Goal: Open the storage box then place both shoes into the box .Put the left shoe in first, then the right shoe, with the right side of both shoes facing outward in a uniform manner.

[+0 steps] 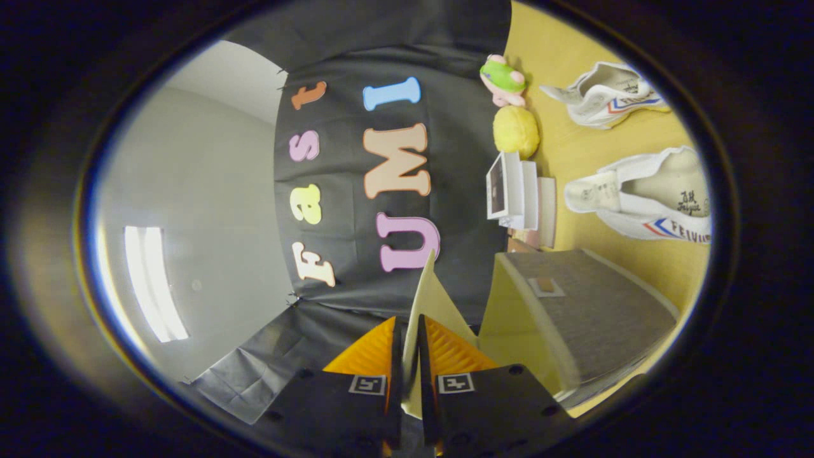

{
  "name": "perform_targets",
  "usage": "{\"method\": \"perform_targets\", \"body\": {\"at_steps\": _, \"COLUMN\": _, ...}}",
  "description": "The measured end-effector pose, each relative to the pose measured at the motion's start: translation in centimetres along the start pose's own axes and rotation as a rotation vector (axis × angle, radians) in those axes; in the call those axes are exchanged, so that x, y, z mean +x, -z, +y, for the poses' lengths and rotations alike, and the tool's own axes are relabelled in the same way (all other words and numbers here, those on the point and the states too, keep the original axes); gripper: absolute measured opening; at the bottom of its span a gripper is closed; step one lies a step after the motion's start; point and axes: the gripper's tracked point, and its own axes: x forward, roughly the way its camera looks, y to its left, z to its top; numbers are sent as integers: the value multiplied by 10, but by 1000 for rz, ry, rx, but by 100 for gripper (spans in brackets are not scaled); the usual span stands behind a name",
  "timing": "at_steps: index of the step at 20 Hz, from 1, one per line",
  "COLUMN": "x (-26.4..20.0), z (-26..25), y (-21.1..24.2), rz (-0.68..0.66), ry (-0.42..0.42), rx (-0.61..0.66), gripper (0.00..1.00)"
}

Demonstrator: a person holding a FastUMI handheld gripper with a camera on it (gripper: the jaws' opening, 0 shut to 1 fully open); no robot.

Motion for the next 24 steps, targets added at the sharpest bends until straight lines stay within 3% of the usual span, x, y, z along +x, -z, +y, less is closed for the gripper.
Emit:
{"method": "perform_targets", "body": {"at_steps": 10, "x": 35, "z": 53, "y": 139, "rz": 273, "ry": -27, "rx": -180, "gripper": 17}}
{"method": "perform_targets", "body": {"at_steps": 19, "x": 38, "z": 41, "y": 249, "rz": 497, "ry": -9, "rx": -361, "gripper": 22}}
{"method": "perform_targets", "body": {"at_steps": 24, "x": 22, "z": 10, "y": 270, "rz": 593, "ry": 58, "rx": -593, "gripper": 78}}
